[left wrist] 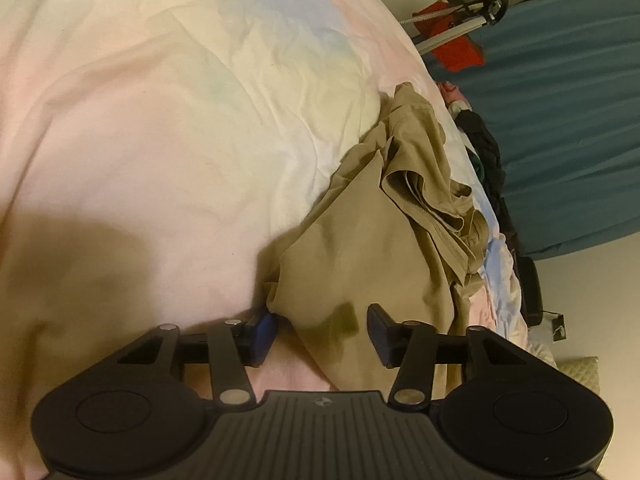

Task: Fold clothes

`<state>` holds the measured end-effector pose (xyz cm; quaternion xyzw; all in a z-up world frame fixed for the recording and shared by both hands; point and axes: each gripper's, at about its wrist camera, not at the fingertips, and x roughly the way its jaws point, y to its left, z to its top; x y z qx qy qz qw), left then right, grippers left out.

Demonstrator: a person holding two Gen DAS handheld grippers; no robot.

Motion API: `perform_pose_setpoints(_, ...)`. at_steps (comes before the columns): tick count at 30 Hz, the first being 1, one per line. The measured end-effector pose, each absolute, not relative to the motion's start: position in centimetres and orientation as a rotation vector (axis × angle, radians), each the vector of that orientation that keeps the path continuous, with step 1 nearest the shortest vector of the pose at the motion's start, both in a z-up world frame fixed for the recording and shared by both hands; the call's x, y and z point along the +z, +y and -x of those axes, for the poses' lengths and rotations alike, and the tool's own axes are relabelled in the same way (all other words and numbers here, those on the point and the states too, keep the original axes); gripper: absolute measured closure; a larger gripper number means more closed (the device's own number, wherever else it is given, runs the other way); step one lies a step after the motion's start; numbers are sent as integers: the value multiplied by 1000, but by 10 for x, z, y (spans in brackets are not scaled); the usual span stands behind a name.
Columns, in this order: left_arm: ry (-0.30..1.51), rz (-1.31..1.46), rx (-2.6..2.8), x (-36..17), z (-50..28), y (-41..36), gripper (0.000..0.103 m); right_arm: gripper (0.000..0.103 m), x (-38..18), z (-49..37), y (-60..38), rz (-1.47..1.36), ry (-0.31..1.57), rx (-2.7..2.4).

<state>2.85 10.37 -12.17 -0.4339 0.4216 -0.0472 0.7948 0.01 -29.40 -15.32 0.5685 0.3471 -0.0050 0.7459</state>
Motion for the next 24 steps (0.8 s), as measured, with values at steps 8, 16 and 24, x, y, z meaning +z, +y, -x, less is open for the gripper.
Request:
perform_pose_setpoints(8,785,940,-181,-104,-35,102,95,91,-148,-18,-307,-1116,728,-106)
perform_pose_setpoints(16,612,821,-221,-41,10,106,96,93,-82,14,-302,-1027,567,54)
perform_pose_setpoints(24,571,891,-275,-4,104,127,97,93,-42,92,-291,-953,487,123)
